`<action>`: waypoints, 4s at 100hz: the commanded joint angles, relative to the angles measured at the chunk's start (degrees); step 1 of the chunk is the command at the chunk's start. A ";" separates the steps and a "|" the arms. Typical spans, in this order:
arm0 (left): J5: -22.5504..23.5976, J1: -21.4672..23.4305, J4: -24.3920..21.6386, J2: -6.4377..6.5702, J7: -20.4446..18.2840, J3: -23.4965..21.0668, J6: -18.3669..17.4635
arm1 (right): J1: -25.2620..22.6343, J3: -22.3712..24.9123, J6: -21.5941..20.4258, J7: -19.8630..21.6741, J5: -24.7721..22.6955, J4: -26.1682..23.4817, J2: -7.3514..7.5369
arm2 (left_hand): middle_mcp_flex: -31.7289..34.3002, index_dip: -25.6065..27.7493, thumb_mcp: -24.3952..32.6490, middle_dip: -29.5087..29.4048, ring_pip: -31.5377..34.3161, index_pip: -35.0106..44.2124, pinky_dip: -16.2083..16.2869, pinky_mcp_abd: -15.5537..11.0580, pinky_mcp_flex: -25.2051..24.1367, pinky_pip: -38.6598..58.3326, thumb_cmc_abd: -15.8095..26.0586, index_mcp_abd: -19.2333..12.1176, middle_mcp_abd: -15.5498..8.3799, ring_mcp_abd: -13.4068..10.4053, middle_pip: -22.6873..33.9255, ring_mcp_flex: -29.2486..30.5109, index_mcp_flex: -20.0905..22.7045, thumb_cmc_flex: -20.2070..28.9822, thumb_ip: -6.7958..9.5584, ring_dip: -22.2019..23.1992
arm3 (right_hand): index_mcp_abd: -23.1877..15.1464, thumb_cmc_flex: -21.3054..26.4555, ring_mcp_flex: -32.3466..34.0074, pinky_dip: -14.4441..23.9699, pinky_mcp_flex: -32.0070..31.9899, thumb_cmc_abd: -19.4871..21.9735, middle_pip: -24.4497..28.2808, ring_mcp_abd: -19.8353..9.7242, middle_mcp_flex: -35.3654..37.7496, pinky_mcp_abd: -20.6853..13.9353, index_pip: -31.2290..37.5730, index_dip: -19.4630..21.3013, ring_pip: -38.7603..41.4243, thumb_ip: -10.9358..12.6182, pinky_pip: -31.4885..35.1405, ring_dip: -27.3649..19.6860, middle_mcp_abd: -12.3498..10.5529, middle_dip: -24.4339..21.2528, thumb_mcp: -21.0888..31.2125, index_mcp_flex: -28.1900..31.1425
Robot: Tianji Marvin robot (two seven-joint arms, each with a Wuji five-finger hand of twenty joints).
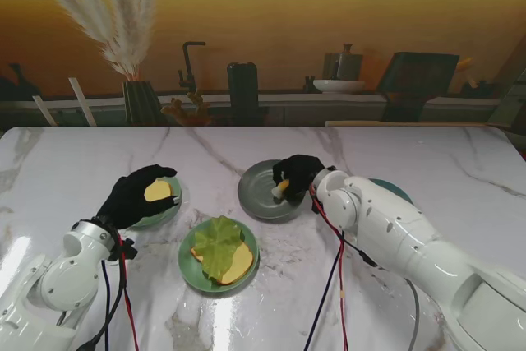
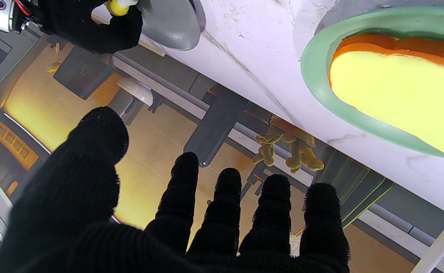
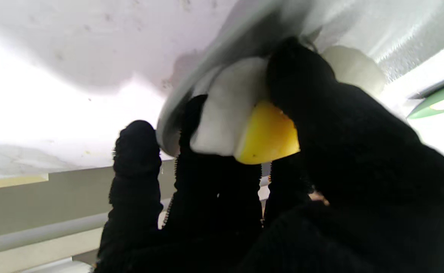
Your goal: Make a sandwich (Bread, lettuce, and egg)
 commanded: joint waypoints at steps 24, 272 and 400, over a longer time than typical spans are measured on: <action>0.09 0.11 -0.12 -0.26 0.50 -0.25 0.31 | -3.69 5.28 -0.26 0.16 -3.06 -9.83 1.81 | 0.59 0.41 0.28 0.16 0.09 0.37 0.67 0.20 -0.78 0.12 1.52 -1.18 0.29 -0.87 0.19 1.18 1.18 1.23 -3.28 0.08 | -1.32 2.98 2.70 1.35 1.68 -2.13 -0.67 -0.43 2.53 -2.51 3.00 -1.07 -0.77 2.05 2.34 -0.94 -0.81 0.83 2.44 2.67; 1.08 1.07 -0.02 -0.35 1.59 -1.89 -1.18 | -15.00 2.84 -8.54 12.23 4.43 -29.33 4.95 | 0.78 0.29 0.30 0.18 -0.11 0.09 0.62 0.03 -0.82 -0.09 1.38 -1.25 0.37 -0.87 0.12 0.98 1.22 1.36 -3.22 0.00 | 4.65 0.10 -8.84 2.62 -11.63 2.59 -4.64 1.42 -8.71 0.08 -6.01 2.80 -9.91 4.09 -1.18 0.57 1.12 0.37 1.20 -3.97; 1.44 0.65 0.71 0.06 0.13 -2.04 -2.95 | -30.32 24.36 -9.17 9.74 -8.35 -42.31 8.54 | -1.01 -1.97 -1.47 -1.19 -1.48 -3.05 -1.61 -2.59 0.31 -1.53 0.46 -0.46 0.28 -0.80 -1.71 0.62 1.27 -0.24 -3.54 -1.40 | 11.39 -17.86 -26.49 -12.41 -27.63 14.74 -32.90 5.07 -26.44 3.92 -42.52 -10.66 -44.52 5.17 -19.73 -25.73 8.30 -30.64 -10.07 -15.04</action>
